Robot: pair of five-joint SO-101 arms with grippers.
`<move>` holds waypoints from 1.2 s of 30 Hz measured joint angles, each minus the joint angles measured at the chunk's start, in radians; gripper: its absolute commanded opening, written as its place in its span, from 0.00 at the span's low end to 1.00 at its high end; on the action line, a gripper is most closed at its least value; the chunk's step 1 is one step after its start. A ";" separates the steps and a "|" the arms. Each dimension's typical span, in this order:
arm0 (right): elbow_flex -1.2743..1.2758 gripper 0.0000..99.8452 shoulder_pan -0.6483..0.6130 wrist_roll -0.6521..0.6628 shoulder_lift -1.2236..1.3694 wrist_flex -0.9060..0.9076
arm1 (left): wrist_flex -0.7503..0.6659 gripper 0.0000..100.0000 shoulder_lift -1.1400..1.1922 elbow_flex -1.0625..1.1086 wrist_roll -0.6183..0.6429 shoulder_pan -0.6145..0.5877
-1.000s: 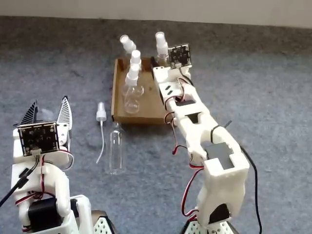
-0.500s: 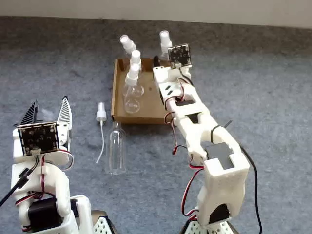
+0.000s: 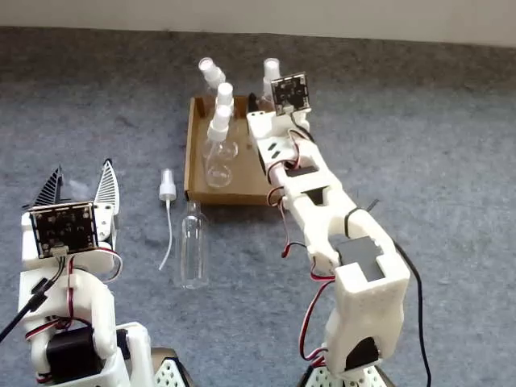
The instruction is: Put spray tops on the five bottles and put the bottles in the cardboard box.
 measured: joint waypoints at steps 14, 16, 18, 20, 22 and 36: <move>-0.015 0.21 0.000 0.000 0.000 0.080 | 0.000 0.22 0.000 0.000 0.000 0.000; -0.026 0.21 0.000 0.000 -0.008 0.086 | 0.000 0.22 0.000 0.000 0.000 0.000; -0.032 0.21 0.000 0.000 -0.023 0.123 | 0.000 0.22 0.000 0.000 0.000 0.000; -0.032 0.21 0.000 0.000 -0.046 0.161 | 0.000 0.22 0.000 0.000 0.000 0.000; -0.032 0.21 0.000 0.000 -0.077 0.176 | 0.000 0.22 0.000 0.000 0.000 0.000; -0.261 0.21 -0.002 0.000 -0.368 0.474 | 0.000 0.22 0.003 0.005 0.000 0.000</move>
